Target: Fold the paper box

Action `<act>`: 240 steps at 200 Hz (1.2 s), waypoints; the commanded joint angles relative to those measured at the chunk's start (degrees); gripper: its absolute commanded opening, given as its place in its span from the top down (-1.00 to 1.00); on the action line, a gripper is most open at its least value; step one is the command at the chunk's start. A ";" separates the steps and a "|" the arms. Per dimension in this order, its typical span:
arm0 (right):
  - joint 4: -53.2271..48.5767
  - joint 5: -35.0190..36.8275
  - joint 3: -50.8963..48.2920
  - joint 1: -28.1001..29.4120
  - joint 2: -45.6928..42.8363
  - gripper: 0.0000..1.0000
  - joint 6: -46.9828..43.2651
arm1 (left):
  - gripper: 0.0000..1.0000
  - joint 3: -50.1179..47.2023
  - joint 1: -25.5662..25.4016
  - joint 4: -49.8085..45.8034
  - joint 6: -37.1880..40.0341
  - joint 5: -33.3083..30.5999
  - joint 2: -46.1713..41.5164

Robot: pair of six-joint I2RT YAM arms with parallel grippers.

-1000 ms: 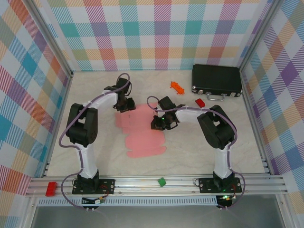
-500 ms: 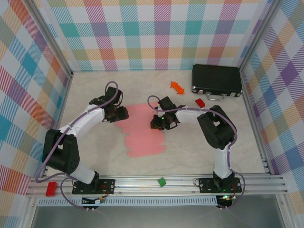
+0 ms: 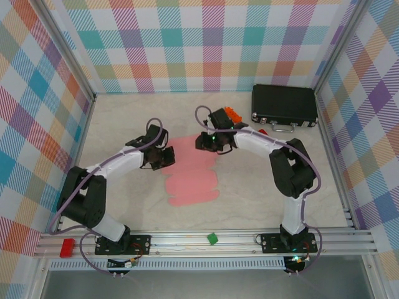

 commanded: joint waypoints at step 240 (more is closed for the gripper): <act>-18.20 -3.35 29.72 -5.99 22.61 0.27 -13.92 | 1.00 -1.68 -1.52 0.65 2.68 -5.59 11.15</act>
